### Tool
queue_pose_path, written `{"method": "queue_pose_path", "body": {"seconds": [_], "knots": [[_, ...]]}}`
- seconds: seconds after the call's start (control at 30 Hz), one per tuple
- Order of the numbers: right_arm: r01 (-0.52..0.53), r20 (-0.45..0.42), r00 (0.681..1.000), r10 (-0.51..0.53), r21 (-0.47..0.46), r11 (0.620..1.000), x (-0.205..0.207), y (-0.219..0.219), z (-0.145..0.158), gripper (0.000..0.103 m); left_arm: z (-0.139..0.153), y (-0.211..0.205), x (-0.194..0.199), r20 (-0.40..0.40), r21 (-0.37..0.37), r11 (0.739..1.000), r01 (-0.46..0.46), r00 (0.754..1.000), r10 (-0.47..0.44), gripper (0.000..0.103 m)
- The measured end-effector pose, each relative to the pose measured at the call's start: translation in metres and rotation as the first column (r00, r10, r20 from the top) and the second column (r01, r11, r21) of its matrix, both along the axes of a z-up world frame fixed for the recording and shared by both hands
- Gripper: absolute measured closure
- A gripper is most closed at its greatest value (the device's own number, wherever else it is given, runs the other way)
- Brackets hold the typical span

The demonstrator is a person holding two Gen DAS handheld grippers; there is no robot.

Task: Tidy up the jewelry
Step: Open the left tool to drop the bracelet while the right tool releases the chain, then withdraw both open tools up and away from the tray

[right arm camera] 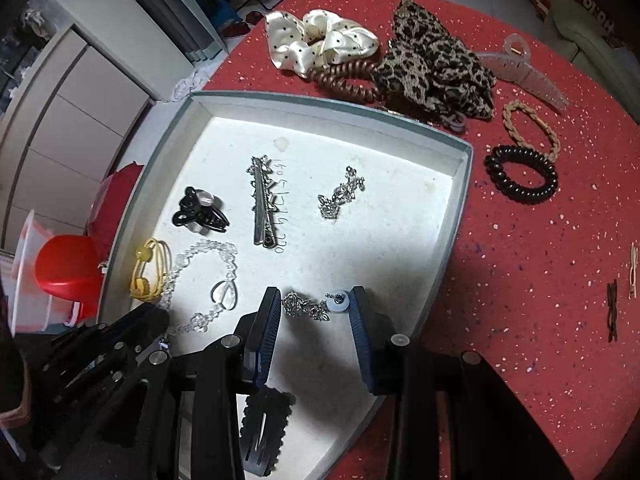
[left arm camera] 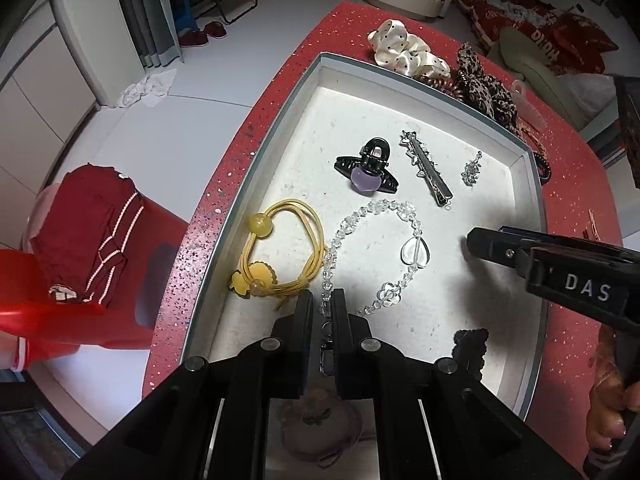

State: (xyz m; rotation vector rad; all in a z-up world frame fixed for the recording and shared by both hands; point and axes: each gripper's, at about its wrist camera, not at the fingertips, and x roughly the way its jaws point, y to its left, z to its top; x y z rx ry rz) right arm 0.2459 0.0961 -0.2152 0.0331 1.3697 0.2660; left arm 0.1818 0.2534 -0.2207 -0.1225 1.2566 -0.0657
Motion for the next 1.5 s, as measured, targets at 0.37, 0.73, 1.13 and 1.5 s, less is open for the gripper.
{"method": "queue_pose_path", "body": {"seconds": [0.37, 0.73, 1.13, 1.5], "knots": [[-0.034, 0.046, 0.998, 0.038, -0.065, 0.997, -0.003, 0.008, -0.002, 0.065, 0.001, -0.002, -0.001, -0.011, 0.026, 1.000, 0.004, 1.000, -0.004, 0.093], [-0.056, 0.067, 0.996, 0.064, -0.110, 0.992, -0.007, 0.016, -0.002, 0.064, 0.012, 0.000, -0.006, 0.015, 0.019, 1.000, -0.014, 1.000, 0.014, 0.000], [-0.055, 0.029, 0.998, 0.057, -0.072, 0.996, -0.003, 0.016, -0.004, 0.049, 0.015, 0.000, -0.011, 0.017, 0.075, 0.997, -0.012, 1.000, 0.011, 0.000], [-0.032, 0.008, 0.999, 0.032, -0.003, 0.999, -0.005, 0.009, 0.005, 0.039, 0.023, -0.001, -0.016, 0.047, 0.124, 0.992, -0.016, 0.999, 0.010, 0.000]]}}
